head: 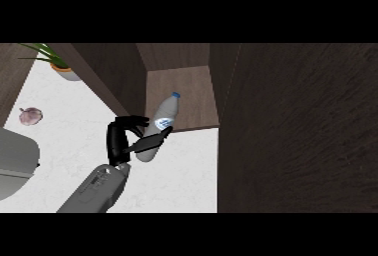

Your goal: Pick up the bottled water, place it into the cabinet and close the cabinet

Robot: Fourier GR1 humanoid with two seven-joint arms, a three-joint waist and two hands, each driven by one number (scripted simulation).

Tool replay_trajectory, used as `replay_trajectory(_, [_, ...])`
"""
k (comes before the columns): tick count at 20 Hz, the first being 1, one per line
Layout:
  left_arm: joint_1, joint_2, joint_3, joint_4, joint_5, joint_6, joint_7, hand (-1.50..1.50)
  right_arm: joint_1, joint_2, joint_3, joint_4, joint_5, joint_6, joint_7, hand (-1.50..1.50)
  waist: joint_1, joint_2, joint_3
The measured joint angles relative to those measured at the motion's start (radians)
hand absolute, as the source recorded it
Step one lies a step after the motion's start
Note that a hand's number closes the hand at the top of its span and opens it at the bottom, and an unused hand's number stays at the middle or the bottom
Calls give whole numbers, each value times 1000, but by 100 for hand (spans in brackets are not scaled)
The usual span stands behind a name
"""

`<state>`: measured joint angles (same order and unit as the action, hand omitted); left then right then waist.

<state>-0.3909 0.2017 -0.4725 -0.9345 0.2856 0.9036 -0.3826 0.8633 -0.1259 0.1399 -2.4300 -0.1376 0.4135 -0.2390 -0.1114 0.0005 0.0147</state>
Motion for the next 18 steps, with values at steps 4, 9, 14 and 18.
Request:
replay_trajectory(4, [4, -7, -27, -18, 2, 21, 33, -150, -1, -4, 11, 2, -3, 10, 5, -150, -5, 3, -3])
replay_trajectory(9, [4, 20, -45, -44, 23, -10, 56, -150, -2, -11, 16, 8, -10, 24, 8, -150, -9, 9, -7])
replay_trajectory(14, [12, 31, -46, -77, 67, -64, 65, -150, -8, -11, 23, 10, -15, 30, 10, -150, -5, 15, -13])
replay_trajectory(18, [18, 25, -46, -100, 107, -114, 65, -150, -10, -11, 26, 10, -17, 32, 12, -150, 5, 17, -18])
